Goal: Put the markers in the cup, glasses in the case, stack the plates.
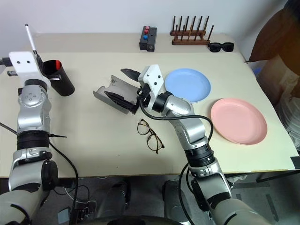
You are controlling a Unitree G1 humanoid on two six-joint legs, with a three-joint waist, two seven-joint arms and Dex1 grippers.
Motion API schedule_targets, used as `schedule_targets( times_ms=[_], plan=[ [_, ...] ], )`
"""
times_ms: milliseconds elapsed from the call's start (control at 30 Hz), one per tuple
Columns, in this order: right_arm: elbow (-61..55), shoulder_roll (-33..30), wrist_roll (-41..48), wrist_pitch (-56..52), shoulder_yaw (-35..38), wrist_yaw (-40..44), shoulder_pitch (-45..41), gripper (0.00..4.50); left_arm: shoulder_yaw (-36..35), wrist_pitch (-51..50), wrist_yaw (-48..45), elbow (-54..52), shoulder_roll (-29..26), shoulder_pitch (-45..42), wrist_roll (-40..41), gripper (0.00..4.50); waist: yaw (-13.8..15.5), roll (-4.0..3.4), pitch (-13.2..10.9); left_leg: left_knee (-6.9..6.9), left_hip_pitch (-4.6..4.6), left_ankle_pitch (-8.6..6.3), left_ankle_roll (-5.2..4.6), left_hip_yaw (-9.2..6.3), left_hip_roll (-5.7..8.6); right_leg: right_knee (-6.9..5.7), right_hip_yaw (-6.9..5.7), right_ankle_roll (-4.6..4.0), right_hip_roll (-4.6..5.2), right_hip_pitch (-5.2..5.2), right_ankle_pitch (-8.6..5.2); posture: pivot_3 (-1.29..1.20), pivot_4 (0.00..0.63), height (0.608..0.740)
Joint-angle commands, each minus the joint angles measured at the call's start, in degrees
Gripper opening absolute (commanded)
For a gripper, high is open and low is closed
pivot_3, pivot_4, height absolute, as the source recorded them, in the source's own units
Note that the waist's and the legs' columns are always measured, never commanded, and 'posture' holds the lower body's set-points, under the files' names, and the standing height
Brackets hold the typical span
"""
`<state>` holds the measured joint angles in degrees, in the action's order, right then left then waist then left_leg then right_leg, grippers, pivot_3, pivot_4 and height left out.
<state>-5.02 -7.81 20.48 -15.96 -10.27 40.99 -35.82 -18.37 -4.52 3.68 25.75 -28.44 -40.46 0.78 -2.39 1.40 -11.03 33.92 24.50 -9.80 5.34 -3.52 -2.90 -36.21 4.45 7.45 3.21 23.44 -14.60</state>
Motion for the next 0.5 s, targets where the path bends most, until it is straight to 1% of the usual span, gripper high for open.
schedule_targets(
  times_ms=[33,500],
  plan=[
    [-2.13,0.32,0.48,0.61,0.13,0.08,-0.4,4.5,0.11,0.67,-0.4,-1.42,-0.35,-0.1,0.38,0.07,0.0,0.0,0.0,0.0,0.0,0.0,0.0,0.0,0.0,0.0,0.0,0.0,0.0,0.0,0.0,0.0,0.15,0.74],
    [-2.1,0.11,0.43,0.43,-0.03,0.38,0.04,4.5,0.04,0.11,-0.38,-0.89,0.1,0.31,1.12,0.07,0.0,0.0,0.0,0.0,0.0,0.0,0.0,0.0,0.0,0.0,0.0,0.0,0.0,0.0,0.0,0.0,0.15,0.74]
  ],
)
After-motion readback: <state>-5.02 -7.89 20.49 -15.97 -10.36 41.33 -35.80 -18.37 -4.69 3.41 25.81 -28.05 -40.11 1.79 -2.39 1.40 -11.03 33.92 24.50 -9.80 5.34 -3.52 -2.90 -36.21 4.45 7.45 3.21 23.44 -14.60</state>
